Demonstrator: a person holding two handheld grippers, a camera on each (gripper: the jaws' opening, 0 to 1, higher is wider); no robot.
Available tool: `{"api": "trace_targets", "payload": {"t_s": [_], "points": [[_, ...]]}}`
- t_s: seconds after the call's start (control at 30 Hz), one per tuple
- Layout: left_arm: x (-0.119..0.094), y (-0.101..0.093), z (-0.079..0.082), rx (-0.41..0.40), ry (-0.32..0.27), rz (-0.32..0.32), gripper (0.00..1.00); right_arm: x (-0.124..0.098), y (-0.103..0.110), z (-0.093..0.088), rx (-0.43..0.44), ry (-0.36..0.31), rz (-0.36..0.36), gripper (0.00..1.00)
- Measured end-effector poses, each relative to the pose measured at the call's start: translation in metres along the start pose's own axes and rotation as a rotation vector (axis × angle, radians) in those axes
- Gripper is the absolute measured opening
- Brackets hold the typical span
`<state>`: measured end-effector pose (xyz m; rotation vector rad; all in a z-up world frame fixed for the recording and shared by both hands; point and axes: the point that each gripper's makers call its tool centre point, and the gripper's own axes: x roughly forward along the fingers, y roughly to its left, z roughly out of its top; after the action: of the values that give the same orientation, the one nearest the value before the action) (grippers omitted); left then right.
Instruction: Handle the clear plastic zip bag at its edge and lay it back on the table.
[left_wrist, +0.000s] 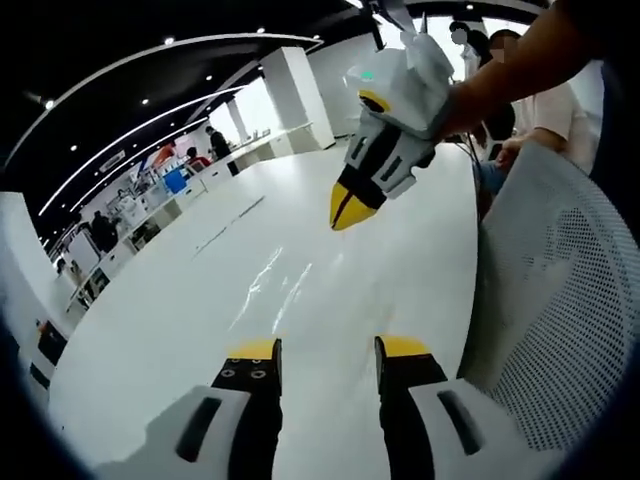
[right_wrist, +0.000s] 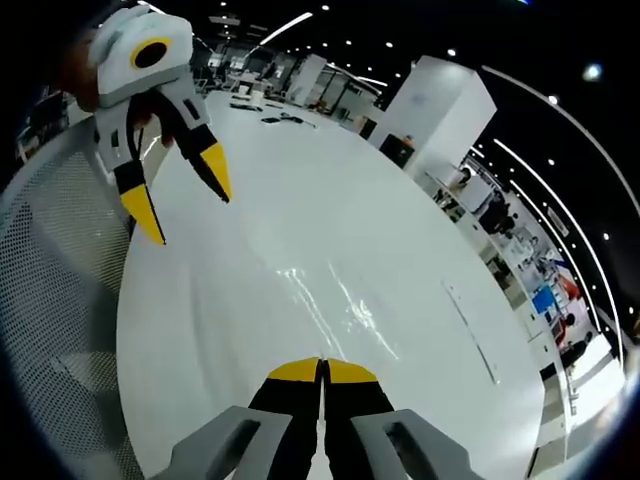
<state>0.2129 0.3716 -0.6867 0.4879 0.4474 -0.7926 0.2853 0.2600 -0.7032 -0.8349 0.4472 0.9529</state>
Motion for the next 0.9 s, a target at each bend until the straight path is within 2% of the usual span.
{"api": "trace_targets", "payload": {"t_s": [0.3,0.9], "points": [[-0.002,0.005,-0.002,-0.064,-0.002,0.028,0.5,0.006,-0.006,-0.006,0.02,0.022,-0.028,0.0],[-0.009,0.011,-0.013,-0.083,0.021,0.042,0.49,0.018,-0.019,-0.01,0.103,0.068,-0.081,0.0]]}}
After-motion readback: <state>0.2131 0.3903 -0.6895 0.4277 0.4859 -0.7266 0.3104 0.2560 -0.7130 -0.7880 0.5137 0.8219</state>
